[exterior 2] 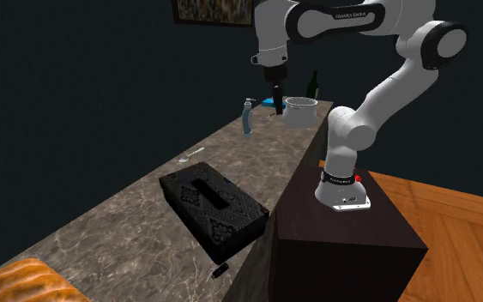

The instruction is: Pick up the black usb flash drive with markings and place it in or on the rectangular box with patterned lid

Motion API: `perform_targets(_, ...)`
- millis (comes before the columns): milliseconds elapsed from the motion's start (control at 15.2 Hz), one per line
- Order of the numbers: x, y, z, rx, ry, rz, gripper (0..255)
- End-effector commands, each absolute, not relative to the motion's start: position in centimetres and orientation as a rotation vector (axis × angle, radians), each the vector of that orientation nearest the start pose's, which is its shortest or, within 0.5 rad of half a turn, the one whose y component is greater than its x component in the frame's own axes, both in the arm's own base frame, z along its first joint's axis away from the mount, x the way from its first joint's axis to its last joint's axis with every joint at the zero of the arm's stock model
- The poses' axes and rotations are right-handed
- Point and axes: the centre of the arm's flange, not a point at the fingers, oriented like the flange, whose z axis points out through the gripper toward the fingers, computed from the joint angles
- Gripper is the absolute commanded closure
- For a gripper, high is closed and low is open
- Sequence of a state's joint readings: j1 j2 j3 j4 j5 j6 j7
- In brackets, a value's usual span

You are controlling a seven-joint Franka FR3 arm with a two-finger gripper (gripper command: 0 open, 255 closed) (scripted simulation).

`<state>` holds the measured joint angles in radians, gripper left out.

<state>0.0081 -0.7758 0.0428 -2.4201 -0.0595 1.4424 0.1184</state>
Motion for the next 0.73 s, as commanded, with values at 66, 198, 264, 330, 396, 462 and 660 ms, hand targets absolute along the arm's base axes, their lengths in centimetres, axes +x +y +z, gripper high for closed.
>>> perform_targets(66, 29.2, 2.1, 54.1, -3.226, 0.153, 0.309, 0)
perform_targets(198, 29.3, 4.2, 52.7, -3.222, 0.186, 0.295, 0)
perform_targets(264, 29.4, 5.3, 51.9, -3.22, 0.203, 0.288, 0)
perform_targets(330, 29.5, 6.3, 51.2, -3.218, 0.219, 0.281, 0)
perform_targets(396, 29.7, 7.4, 50.5, -3.216, 0.236, 0.274, 0)
perform_targets(462, 29.8, 8.4, 49.8, -3.213, 0.253, 0.267, 0)
perform_targets(660, 30.3, 11.6, 47.6, -3.205, 0.302, 0.246, 0)
